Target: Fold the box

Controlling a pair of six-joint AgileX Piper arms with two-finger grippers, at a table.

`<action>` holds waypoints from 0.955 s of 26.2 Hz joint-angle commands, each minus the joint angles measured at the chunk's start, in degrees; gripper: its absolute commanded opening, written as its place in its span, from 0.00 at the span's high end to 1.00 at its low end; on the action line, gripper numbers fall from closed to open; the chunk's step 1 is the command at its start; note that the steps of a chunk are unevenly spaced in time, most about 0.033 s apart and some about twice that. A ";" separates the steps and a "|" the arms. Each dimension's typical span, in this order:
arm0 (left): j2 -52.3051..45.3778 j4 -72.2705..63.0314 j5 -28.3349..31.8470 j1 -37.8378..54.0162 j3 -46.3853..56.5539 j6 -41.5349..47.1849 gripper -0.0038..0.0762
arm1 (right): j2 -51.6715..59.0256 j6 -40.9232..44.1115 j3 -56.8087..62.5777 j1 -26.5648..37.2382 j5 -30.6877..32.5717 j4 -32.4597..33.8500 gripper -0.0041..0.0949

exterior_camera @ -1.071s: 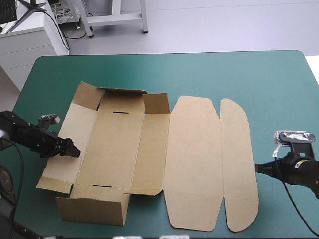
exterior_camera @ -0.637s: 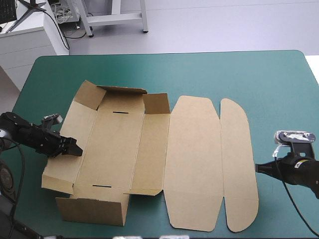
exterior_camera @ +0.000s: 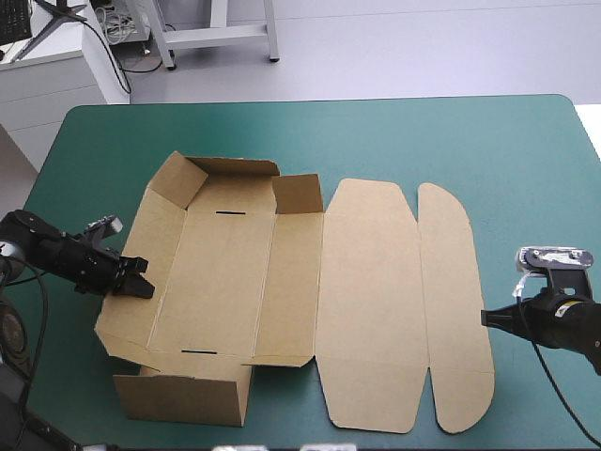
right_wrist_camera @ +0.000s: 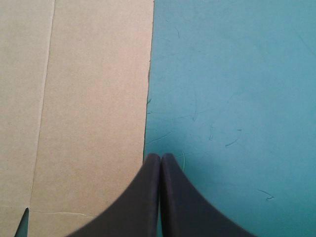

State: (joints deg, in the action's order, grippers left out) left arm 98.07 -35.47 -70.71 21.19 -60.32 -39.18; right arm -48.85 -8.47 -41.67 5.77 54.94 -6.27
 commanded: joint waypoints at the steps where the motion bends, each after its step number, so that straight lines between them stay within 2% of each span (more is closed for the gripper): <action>1: -0.96 3.02 -3.30 -1.96 -3.73 -0.28 0.96 | 0.04 -0.61 -1.36 0.23 -2.06 -0.53 0.98; 4: -0.96 8.28 -3.06 -6.73 -10.28 0.60 0.96 | 0.04 -0.61 -1.36 0.23 -2.06 -0.53 0.98; 7: -0.96 14.72 0.01 -14.65 -18.80 1.22 0.96 | 0.04 -0.61 -1.36 0.23 -2.04 -0.64 0.98; 11: -0.86 21.35 5.13 -23.56 -27.24 1.82 0.96 | 0.04 -0.61 -1.36 0.23 -2.04 -0.64 0.98; 13: -0.73 28.67 11.29 -30.72 -30.91 4.74 0.96 | 0.04 -0.61 -1.36 0.23 -2.04 -0.64 0.98; 21: 1.14 50.68 21.97 -46.80 -35.64 9.60 0.96 | 0.04 -0.61 -1.36 0.23 -1.94 -0.72 0.98; 25: 1.29 62.02 28.64 -53.26 -35.76 15.54 0.96 | 0.04 -0.61 -1.36 0.23 -1.85 -0.72 0.98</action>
State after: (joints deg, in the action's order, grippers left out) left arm 102.32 17.08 -50.15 -28.20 -93.76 -27.96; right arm -48.85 -8.47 -41.67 5.77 55.05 -6.63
